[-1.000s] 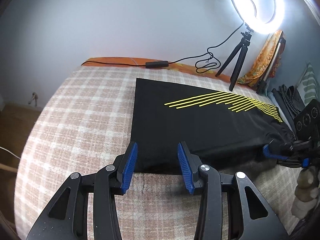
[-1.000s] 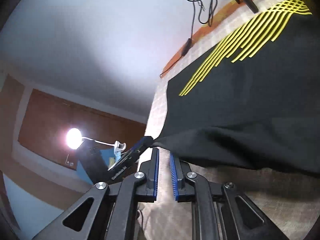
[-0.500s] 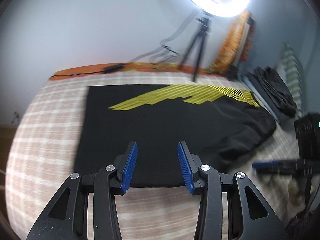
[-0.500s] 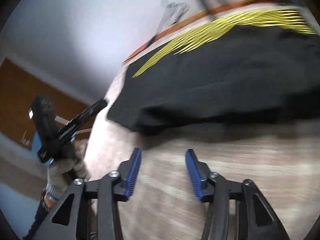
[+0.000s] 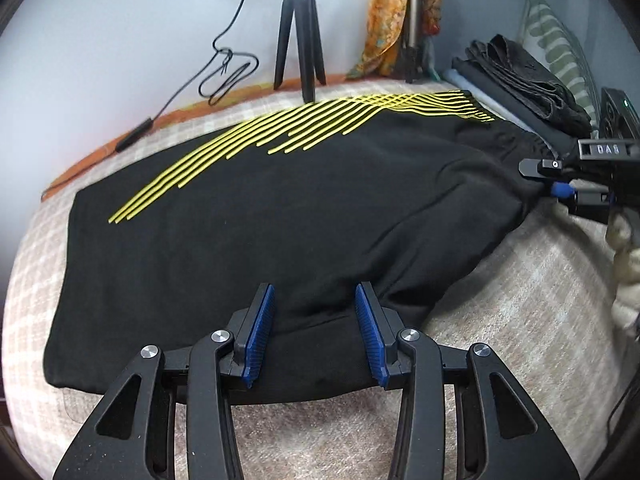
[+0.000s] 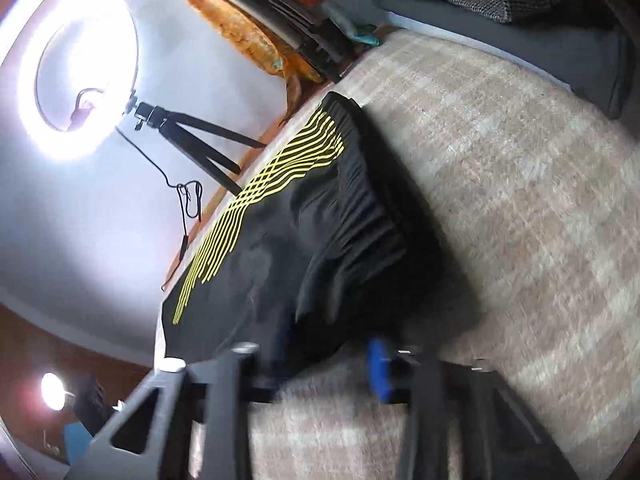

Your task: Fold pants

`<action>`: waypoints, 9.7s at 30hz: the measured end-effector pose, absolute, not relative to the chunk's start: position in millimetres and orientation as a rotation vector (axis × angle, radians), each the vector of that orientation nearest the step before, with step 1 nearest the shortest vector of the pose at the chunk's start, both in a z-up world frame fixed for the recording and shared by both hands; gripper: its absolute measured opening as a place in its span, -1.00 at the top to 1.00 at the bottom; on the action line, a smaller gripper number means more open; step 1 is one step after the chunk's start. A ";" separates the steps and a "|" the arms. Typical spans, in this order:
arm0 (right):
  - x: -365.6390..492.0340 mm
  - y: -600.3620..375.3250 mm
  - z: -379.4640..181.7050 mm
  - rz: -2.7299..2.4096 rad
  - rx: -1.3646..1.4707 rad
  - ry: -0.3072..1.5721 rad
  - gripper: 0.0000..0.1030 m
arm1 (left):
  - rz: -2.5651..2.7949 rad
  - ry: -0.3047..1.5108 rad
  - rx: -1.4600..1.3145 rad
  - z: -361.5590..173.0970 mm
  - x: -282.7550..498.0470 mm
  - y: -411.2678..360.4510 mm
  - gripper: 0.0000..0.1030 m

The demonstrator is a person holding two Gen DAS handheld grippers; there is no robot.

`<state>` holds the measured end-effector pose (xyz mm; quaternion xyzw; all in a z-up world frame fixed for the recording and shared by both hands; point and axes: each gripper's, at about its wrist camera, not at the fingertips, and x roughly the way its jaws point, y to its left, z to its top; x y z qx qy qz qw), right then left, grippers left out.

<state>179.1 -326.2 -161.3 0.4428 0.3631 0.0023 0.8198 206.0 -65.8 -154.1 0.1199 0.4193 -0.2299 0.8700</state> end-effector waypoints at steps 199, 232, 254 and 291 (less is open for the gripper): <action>360.1 -396.3 -127.9 0.154 0.461 0.931 -0.01 | -0.577 0.971 -0.138 -156.0 227.4 -116.7 0.42; 385.1 -227.7 -78.9 0.508 0.044 0.928 0.21 | -0.557 0.964 -0.139 -157.3 211.6 -101.4 0.42; 455.9 -165.2 -132.7 0.363 -0.082 1.019 1.00 | -0.614 0.931 -0.096 -160.4 194.7 -95.6 0.43; 260.6 -402.8 -154.4 0.295 0.589 0.989 -0.50 | -0.596 1.108 -0.566 -166.5 296.2 -59.6 0.07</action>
